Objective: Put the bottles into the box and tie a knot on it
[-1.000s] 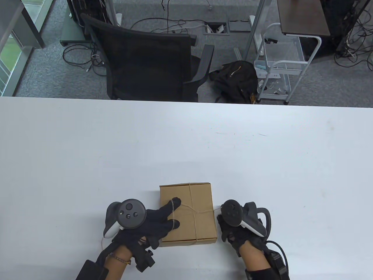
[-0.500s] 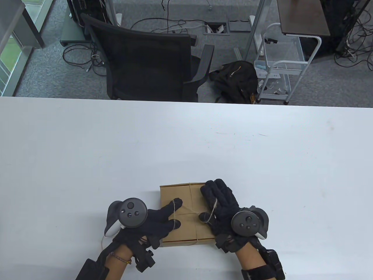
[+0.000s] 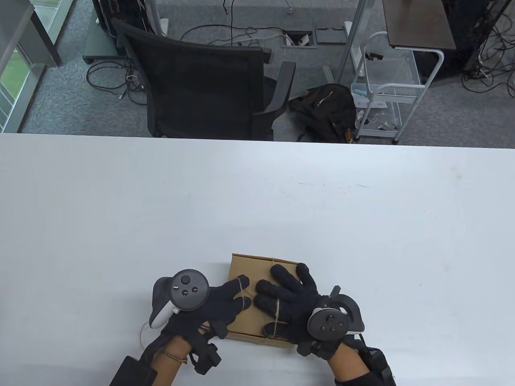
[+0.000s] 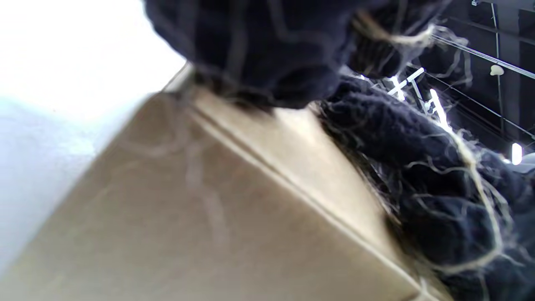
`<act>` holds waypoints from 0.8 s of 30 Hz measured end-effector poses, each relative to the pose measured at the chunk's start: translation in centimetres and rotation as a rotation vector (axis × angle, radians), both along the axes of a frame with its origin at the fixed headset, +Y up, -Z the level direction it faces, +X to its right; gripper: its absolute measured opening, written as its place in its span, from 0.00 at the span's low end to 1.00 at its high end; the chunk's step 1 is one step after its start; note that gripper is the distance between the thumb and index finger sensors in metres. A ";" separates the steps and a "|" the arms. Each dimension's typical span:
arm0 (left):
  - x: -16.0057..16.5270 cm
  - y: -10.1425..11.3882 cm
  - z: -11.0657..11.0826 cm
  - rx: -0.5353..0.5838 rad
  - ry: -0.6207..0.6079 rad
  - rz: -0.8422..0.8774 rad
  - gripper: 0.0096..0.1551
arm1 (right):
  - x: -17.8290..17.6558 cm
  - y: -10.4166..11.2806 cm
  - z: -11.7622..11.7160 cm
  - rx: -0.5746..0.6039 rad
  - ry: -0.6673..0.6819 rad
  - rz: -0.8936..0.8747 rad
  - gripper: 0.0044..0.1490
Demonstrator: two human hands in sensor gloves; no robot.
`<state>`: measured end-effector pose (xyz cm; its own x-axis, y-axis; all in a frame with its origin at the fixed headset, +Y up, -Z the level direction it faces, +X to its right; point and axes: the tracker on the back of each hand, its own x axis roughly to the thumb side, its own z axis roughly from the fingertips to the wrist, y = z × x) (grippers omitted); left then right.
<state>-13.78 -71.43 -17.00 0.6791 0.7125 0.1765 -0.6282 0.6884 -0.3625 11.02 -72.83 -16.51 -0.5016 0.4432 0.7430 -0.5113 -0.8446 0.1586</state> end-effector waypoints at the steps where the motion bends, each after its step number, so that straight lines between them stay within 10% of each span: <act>1: 0.2 0.2 0.1 0.043 -0.003 -0.011 0.41 | 0.0 0.0 0.0 -0.005 -0.007 -0.007 0.42; 10: 5.4 3.0 4.3 0.696 -0.066 -0.454 0.38 | -0.3 0.0 0.2 -0.064 -0.064 -0.072 0.45; 24: 6.3 2.2 5.4 0.816 -0.240 -0.345 0.35 | -0.2 -0.3 0.1 -0.120 -0.026 -0.086 0.49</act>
<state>-7.49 -69.23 -11.59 0.7110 0.0698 0.6997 -0.3112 0.9235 0.2241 10.80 -73.08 -16.41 -0.4767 0.5699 0.6693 -0.5861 -0.7735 0.2412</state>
